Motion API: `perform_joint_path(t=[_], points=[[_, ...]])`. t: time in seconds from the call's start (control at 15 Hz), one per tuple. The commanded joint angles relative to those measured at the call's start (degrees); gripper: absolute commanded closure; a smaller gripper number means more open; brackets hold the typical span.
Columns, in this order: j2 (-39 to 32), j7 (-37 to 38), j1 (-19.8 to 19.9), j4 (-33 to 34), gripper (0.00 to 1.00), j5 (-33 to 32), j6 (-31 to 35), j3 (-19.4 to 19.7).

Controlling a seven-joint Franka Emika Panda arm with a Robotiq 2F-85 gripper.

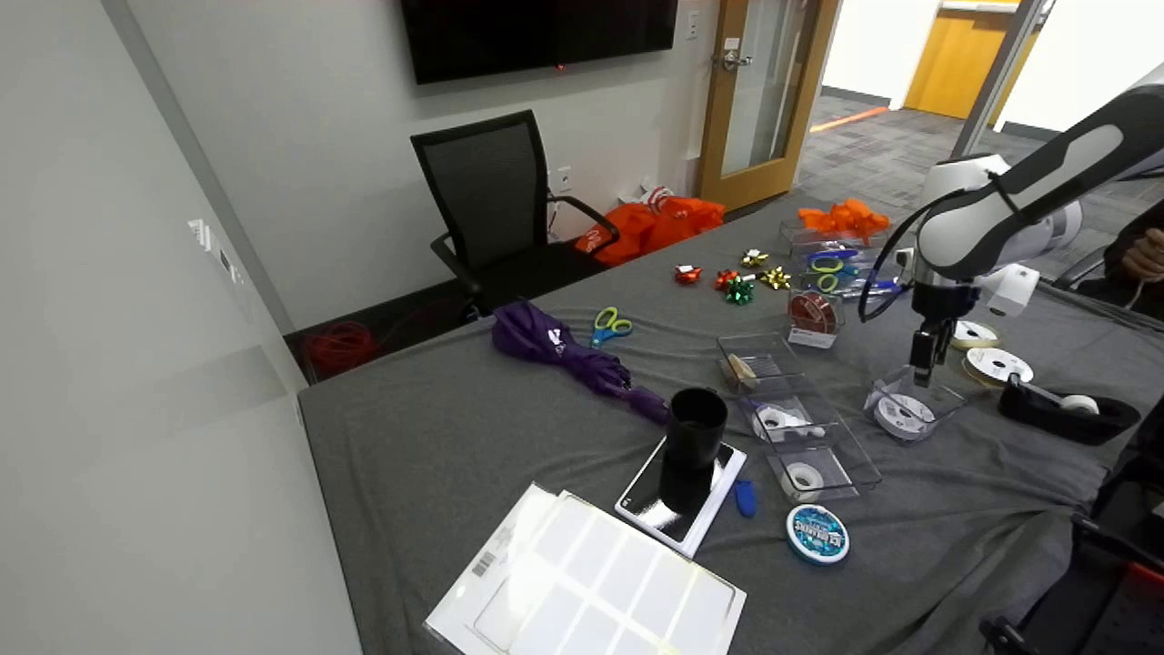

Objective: Remove the white decorating ribbon from the stationary holder and put it on the table

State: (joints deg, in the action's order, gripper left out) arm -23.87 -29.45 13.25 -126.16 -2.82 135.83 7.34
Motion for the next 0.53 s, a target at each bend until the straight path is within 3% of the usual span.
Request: perform_joint_path(t=[0.0, 0.47], points=[[-1.9, 1.6, 0.9, 0.4, 0.4, -0.4, 3.6, -0.9], [-1.8, 2.1, 1.2, -0.3, 0.91, -0.9, 5.5, -1.0]])
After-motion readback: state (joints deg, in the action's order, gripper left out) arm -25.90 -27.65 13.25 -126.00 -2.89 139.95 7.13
